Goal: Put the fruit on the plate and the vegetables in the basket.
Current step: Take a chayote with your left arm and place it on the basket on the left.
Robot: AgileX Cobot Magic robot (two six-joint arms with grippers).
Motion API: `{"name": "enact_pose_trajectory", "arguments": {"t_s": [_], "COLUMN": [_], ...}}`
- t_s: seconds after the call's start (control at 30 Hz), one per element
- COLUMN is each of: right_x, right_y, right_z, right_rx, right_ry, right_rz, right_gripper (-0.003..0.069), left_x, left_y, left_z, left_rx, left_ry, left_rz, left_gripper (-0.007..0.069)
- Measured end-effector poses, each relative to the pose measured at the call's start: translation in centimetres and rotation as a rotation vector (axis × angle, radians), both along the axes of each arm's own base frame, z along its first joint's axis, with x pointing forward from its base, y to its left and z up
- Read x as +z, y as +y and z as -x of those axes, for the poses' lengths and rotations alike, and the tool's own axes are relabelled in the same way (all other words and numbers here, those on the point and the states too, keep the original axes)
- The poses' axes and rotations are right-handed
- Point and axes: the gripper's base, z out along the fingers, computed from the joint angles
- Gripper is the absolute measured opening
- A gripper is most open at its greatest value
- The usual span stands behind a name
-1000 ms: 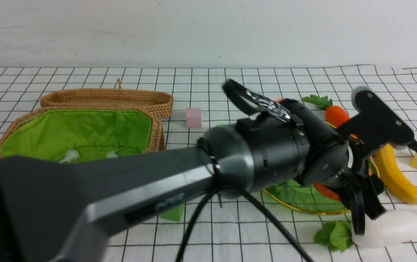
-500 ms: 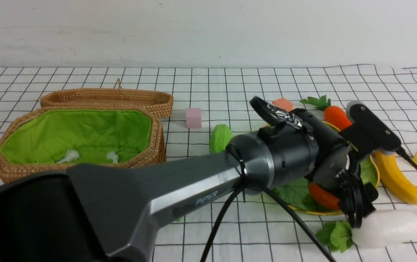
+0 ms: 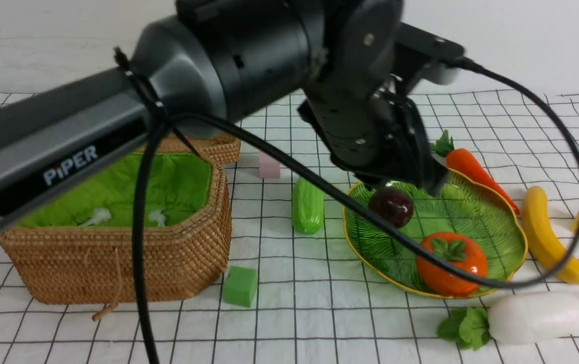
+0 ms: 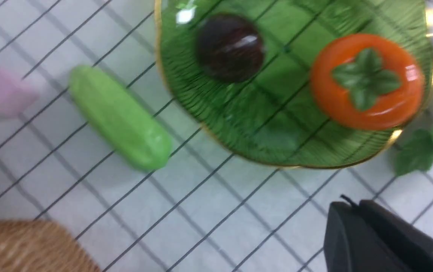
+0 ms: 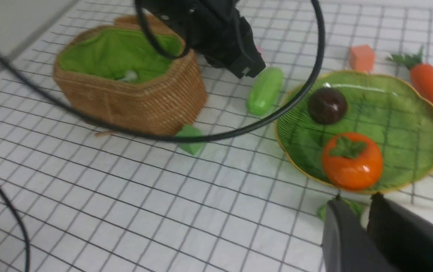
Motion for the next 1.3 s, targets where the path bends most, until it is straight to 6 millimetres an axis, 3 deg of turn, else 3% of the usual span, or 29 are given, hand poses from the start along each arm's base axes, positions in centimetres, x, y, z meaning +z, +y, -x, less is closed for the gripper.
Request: {"name": "enact_pose_trajectory", "arguments": {"t_s": [0.1,0.13,0.17,0.27,0.4,0.5,0.6,0.8,1.07,1.17,1.3], "right_x": [0.2,0.3,0.3,0.4,0.4,0.4,0.4,0.2,0.1,0.1,0.1], "right_y": [0.3,0.4,0.4,0.4,0.4,0.4,0.4,0.4,0.4,0.4,0.4], "right_z": [0.1,0.2,0.2,0.1,0.1,0.1,0.1,0.2,0.2,0.2,0.2], "right_rx": [0.04,0.049,0.05,0.046,0.046,0.046,0.048,0.056,0.058,0.058,0.058], "right_ry": [-0.018,-0.025,-0.027,-0.039,-0.041,-0.041,-0.035,-0.017,-0.014,-0.013,-0.013], "right_rz": [-0.009,-0.017,-0.017,-0.023,-0.025,-0.025,-0.021,-0.012,-0.01,-0.01,-0.01], "right_gripper": [0.0132,0.0133,0.0133,0.0133,0.0134,0.0134,0.0134,0.0134,0.014,0.0141,0.0141], "left_x": [-1.4,-3.1,-3.3,-7.2,-10.8,-12.0,-12.7,-14.3,-17.9,-18.4,-18.2], "left_y": [1.7,2.5,2.4,2.5,1.8,1.5,1.4,1.3,1.2,1.2,1.3], "left_z": [-2.3,-4.1,-4.2,-6.9,-8.7,-9.6,-10.4,-11.2,-11.9,-11.9,-11.9], "left_rx": [0.073,0.113,0.113,0.153,0.165,0.191,0.21,0.219,0.25,0.255,0.261], "left_ry": [0.053,0.083,0.086,0.109,0.09,0.045,-0.009,-0.055,-0.031,-0.022,-0.014], "left_rz": [-0.01,-0.014,-0.014,-0.022,-0.033,-0.027,-0.019,-0.052,-0.101,-0.11,-0.121], "left_gripper": [-0.0012,0.0011,0.0011,0.0158,0.04,0.0539,0.0597,0.0566,0.0481,0.0418,0.0417]}}
